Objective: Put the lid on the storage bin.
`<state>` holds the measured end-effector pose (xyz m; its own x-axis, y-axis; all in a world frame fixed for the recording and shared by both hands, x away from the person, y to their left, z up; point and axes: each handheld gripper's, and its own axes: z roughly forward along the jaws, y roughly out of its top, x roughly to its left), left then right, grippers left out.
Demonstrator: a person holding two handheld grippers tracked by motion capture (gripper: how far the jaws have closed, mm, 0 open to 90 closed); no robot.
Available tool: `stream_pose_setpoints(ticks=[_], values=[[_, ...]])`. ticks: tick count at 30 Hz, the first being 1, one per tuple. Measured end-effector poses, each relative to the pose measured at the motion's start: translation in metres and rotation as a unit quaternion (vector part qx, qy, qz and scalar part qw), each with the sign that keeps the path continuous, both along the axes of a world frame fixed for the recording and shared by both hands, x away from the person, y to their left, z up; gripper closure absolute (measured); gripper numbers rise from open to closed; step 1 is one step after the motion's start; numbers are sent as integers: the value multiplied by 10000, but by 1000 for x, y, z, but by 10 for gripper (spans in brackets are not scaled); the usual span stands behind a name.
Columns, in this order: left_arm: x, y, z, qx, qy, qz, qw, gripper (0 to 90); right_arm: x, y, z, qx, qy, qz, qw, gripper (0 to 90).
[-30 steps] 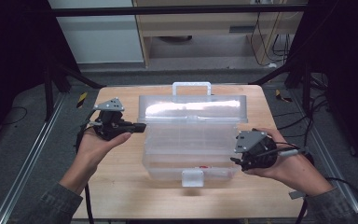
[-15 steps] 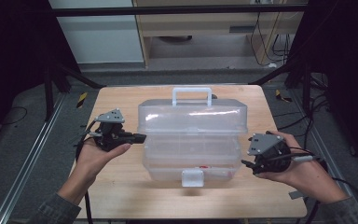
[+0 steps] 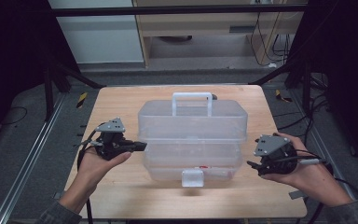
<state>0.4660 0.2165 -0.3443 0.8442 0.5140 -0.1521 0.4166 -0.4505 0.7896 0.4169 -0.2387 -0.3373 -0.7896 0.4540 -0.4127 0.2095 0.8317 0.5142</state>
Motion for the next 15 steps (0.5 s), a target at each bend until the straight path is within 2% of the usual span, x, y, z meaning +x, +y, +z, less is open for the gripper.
stream_pose_setpoints(ticks=[11,15], values=[[-8,3,-7,29,-68,52,10000,898,1,-4,-5,46,-35,-114,9999,284],[-11,7,-11,39,-126,140,9998,897,1,-6,-7,50,-28,-144,9999,284]])
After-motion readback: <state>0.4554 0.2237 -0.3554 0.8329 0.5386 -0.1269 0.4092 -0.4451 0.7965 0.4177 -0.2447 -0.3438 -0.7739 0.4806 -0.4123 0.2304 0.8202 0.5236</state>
